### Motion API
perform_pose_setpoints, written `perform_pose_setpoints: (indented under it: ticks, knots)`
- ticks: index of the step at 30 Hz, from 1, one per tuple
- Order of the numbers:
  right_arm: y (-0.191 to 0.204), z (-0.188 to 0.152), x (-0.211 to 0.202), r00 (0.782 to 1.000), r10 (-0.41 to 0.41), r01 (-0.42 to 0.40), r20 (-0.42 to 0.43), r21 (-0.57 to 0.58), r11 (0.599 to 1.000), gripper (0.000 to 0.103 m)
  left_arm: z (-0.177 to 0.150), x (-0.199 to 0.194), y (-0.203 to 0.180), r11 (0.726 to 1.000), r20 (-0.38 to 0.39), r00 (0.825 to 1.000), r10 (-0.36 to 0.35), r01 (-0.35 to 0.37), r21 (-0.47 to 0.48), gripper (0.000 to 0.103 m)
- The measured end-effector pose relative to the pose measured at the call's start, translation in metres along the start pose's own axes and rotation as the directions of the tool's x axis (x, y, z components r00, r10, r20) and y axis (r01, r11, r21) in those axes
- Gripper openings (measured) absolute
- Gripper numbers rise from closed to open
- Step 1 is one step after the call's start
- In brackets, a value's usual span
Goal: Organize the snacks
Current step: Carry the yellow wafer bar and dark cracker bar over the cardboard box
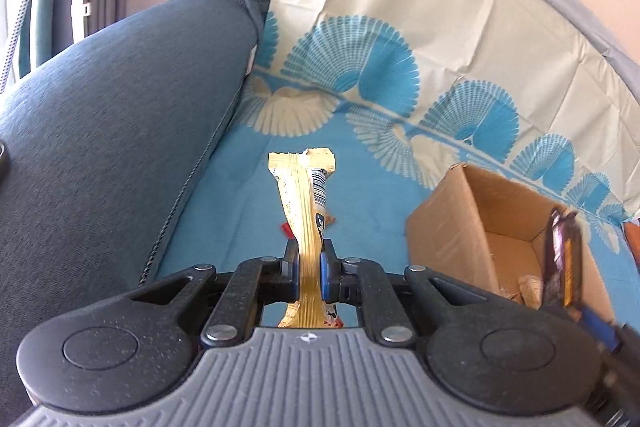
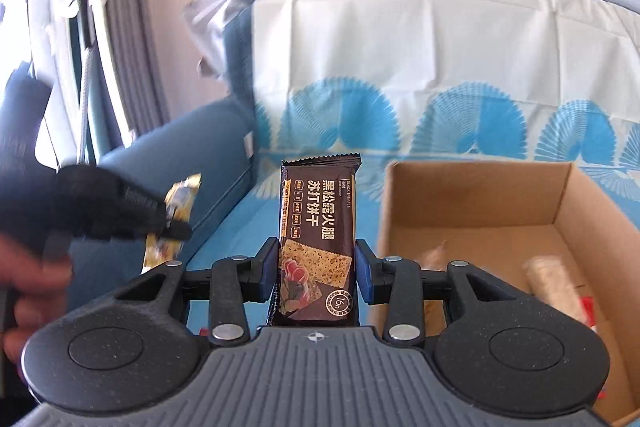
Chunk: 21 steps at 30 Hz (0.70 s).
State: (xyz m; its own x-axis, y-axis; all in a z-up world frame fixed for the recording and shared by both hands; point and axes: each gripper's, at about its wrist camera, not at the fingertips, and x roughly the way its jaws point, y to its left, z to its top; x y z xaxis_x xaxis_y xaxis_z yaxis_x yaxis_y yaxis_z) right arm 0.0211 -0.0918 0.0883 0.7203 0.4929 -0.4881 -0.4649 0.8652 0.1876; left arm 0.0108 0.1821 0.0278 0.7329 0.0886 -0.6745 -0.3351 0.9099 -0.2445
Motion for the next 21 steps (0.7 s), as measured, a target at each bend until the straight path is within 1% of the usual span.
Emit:
perform_pose_setpoints:
  ticks: [4, 7, 10, 13, 15, 21]
  knots:
    - [-0.034, 0.03, -0.011, 0.999, -0.017, 0.015, 0.042, 0.044, 0.999, 0.041, -0.002, -0.002, -0.018, 0.999, 0.026, 0.999, -0.021, 0.02, 0.028, 0.01]
    - [-0.057, 0.043, -0.015, 0.997, -0.044, 0.043, 0.07, 0.025, 0.999, 0.041, -0.004, -0.001, -0.033, 0.997, 0.04, 0.998, -0.041, 0.038, 0.06, 0.01]
    - [-0.082, 0.035, -0.016, 0.992, -0.093, 0.09, 0.088, 0.038, 0.995, 0.041, -0.007, 0.0, -0.049, 0.993, 0.053, 0.997, -0.064, 0.058, 0.101, 0.01]
    - [-0.105, 0.021, -0.013, 0.989, -0.148, 0.144, 0.029, 0.116, 0.983, 0.041, -0.009, -0.001, -0.062, 0.988, 0.067, 0.994, -0.089, 0.079, 0.129, 0.01]
    - [-0.114, 0.021, -0.016, 0.987, -0.156, 0.148, 0.043, 0.157, 0.976, 0.041, -0.011, -0.001, -0.07, 0.985, 0.077, 0.991, -0.107, 0.095, 0.142, 0.01]
    - [-0.122, 0.013, -0.023, 0.98, -0.196, 0.19, 0.042, 0.118, 0.975, 0.041, -0.017, -0.001, -0.098, 0.971, 0.099, 0.981, -0.168, 0.147, 0.19, 0.01]
